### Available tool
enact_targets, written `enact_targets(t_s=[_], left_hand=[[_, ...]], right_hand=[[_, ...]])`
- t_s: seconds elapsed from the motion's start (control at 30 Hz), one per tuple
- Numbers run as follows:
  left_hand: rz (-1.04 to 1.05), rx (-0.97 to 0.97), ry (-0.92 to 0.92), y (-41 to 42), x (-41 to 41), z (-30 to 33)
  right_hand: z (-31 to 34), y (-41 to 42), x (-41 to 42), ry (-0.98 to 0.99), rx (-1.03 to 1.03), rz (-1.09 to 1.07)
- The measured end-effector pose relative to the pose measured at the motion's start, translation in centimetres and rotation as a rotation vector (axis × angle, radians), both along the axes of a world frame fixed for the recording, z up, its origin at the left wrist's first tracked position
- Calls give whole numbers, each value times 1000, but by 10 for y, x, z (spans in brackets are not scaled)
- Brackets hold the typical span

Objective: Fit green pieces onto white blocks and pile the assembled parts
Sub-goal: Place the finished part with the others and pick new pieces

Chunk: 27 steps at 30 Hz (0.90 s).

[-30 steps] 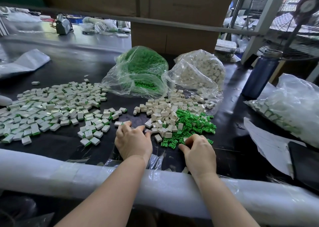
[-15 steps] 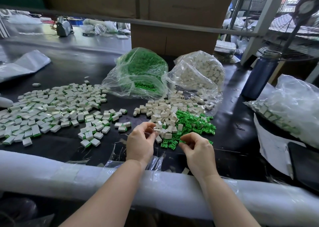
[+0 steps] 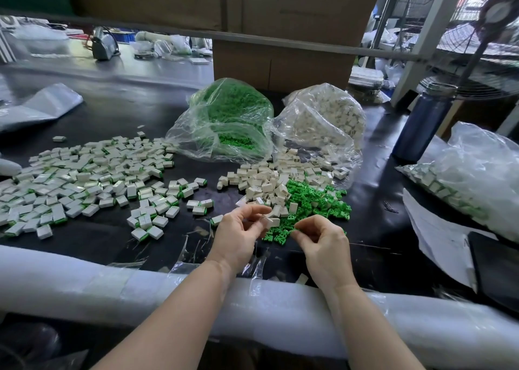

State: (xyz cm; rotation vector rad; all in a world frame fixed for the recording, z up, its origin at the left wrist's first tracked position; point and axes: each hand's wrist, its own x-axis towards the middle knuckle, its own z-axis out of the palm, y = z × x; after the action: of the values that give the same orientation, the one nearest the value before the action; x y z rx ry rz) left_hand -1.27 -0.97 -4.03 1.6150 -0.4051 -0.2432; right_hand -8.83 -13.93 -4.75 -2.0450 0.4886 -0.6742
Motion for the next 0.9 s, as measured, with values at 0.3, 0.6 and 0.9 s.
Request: enact_targets(t_s=[0.3,0.6,0.9], left_hand=[[-135,-60,107,1,-4,3],[-204,21,68,3,-8,8],[-208,66,43,3,-9,9]], right_hand=[[7,-4,-5,-91,324,181],[6,-2,-4,-87,277,169],[6,-2,-5,-68,245,142]])
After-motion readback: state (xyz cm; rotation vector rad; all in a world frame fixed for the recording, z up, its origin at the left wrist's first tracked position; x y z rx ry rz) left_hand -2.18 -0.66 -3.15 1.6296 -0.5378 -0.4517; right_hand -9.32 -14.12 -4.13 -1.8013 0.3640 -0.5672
